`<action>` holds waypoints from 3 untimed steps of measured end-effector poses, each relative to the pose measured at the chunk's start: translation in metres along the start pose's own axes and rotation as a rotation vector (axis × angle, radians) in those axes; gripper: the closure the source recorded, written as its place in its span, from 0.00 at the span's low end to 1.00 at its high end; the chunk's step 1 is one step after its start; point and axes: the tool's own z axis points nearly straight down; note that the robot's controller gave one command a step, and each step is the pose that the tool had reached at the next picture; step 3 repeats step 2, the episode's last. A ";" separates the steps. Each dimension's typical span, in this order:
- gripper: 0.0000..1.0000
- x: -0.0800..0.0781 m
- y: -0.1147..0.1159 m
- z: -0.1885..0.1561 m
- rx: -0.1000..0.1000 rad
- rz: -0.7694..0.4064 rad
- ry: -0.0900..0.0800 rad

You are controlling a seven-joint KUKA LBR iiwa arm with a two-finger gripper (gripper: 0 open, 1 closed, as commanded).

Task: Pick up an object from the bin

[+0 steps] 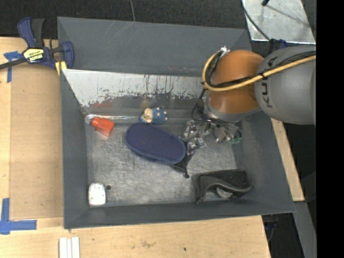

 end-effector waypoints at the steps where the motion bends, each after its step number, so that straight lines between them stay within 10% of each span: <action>1: 1.00 0.006 -0.063 -0.161 0.009 -0.122 -0.016; 2: 1.00 0.051 -0.081 -0.162 0.004 -0.022 -0.005; 3: 1.00 0.051 -0.081 -0.162 0.004 -0.022 -0.005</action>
Offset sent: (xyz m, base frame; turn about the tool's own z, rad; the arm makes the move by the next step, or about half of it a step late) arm 0.0143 -0.0588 0.1550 -0.1262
